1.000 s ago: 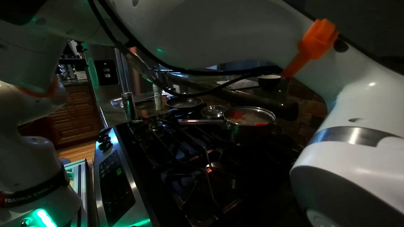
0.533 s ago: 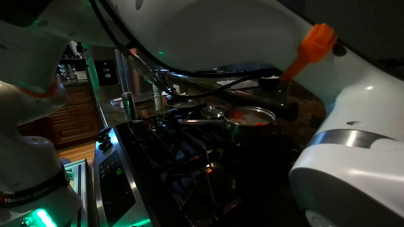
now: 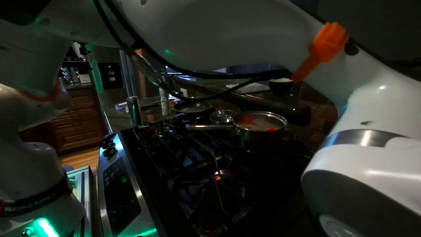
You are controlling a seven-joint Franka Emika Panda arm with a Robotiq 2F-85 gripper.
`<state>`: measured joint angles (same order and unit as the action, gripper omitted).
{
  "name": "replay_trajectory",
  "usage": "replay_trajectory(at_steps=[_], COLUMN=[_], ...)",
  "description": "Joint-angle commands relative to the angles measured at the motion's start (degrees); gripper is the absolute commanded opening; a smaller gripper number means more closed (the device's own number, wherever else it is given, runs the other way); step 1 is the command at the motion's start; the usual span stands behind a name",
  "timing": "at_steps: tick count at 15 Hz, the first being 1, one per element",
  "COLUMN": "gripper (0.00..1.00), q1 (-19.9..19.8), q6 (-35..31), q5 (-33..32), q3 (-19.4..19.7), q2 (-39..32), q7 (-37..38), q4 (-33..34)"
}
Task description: Remove the silver ladle from the pot and put it on the right side of the counter.
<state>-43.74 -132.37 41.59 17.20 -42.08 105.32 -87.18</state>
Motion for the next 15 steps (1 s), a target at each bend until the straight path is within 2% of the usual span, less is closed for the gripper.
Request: replay_trajectory(at_steps=[1,8,15], gripper=[1.00,1.00,1.00], q1=[3.1,8.2,13.0], q6=[-1.1,-1.2,1.8], q5=[-5.3,-16.4,-18.2], q3=[2.6,7.0,10.0], q2=[4.3,12.2,24.1], q7=[0.1,4.7,17.6], q4=[-5.5,-14.2,-21.9])
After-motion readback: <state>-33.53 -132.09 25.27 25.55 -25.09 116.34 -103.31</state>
